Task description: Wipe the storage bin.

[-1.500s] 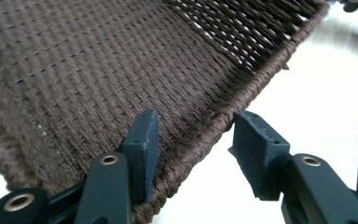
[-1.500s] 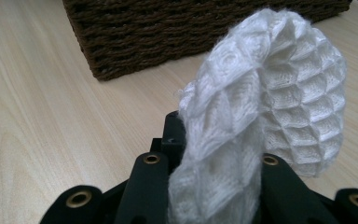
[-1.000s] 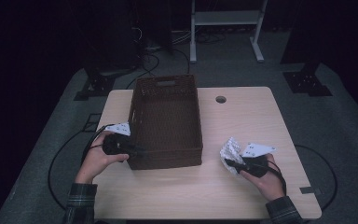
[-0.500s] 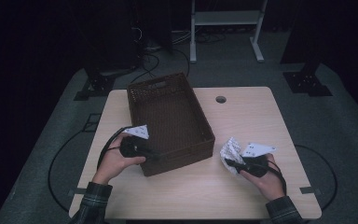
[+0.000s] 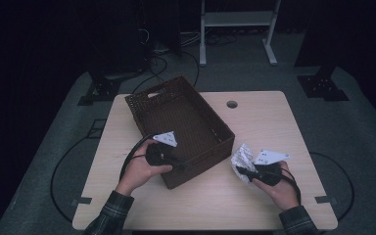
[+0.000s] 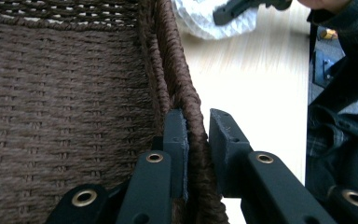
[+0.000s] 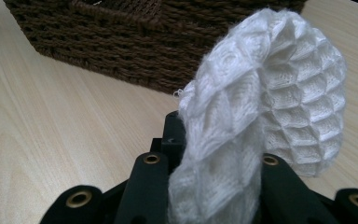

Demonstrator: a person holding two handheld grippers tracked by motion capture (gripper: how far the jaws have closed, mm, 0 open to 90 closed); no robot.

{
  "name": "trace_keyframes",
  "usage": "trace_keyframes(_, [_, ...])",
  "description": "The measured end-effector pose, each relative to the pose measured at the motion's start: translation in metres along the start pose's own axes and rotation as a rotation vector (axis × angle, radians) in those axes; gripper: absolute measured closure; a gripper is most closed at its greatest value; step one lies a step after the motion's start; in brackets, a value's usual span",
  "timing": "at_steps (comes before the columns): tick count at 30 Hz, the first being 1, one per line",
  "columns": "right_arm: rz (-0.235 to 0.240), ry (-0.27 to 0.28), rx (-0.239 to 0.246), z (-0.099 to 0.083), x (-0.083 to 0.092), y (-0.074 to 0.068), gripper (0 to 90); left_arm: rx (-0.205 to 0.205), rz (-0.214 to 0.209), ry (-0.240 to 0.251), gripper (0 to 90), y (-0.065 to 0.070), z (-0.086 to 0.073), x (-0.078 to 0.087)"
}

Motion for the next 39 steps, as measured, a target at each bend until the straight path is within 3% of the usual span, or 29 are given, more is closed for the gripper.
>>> trace_keyframes(8, [-0.002, 0.003, 0.001, 0.0, 0.001, 0.001, 74.5, -0.009, -0.013, 0.024, 73.1, 0.002, 0.011, -0.014])
trace_keyframes(25, [-0.001, -0.002, 0.0, 0.0, 0.0, 0.0, 74.5, -0.025, -0.015, 0.061, 72.2, 0.002, 0.012, -0.017])
trace_keyframes(31, [-0.011, 0.032, -0.006, 0.007, 0.005, 0.002, 74.5, -0.027, -0.016, 0.064, 72.2, 0.002, 0.011, -0.017])
trace_keyframes(39, [-0.025, 0.101, -0.016, 0.03, 0.014, 0.011, 74.6, -0.024, -0.018, 0.061, 72.2, 0.002, 0.011, -0.017])
Point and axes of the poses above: each handheld gripper's, and its own axes: x roughly backward along the jaws, z roughly out of its top, y roughly to its right, the point moved 10 cm from there along -x, roughly forward along the jaws, and after that the axes turned 1 degree about x, right-handed, at the moved point
